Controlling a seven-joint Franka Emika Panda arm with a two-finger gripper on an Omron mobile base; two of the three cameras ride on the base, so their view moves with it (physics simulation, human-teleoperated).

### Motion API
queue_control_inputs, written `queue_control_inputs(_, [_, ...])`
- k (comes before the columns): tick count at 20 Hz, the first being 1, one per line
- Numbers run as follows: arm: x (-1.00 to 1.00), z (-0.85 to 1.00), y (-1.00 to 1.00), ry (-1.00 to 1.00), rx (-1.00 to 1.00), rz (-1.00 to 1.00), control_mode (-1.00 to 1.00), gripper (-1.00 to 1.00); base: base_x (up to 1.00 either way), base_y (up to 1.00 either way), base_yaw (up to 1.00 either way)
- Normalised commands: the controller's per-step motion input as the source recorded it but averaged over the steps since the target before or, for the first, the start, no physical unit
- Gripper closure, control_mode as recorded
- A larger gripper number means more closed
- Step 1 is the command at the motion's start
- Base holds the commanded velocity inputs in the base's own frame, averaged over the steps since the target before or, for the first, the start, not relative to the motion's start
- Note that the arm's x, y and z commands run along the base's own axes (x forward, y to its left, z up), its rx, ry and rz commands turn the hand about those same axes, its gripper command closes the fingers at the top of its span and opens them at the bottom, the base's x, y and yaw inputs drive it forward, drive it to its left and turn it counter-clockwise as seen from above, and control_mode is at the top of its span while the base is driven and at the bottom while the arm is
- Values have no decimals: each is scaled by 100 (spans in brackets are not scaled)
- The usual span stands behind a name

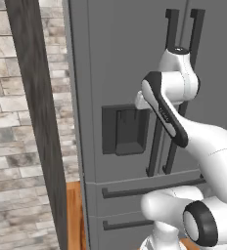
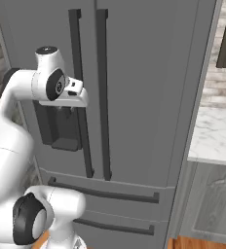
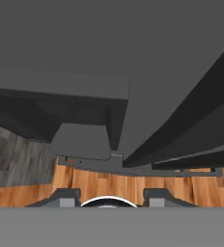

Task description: Take the cakes from the fridge and place them on the empty tray on the dining counter.

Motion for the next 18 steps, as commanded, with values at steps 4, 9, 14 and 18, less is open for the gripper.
queue_control_inputs(4, [-55, 1, 0, -13, -2, 0, -100, -100, 0, 0, 0])
queue_control_inputs(9, [-100, 6, 2, -48, 0, -6, -100, -100, 0, 0, 0])
queue_control_inputs(14, [-94, 48, 3, -26, 3, 0, -100, -100, 0, 0, 0])
queue_control_inputs(18, [-80, 54, 0, -22, 0, 0, -100, -100, 0, 0, 0])
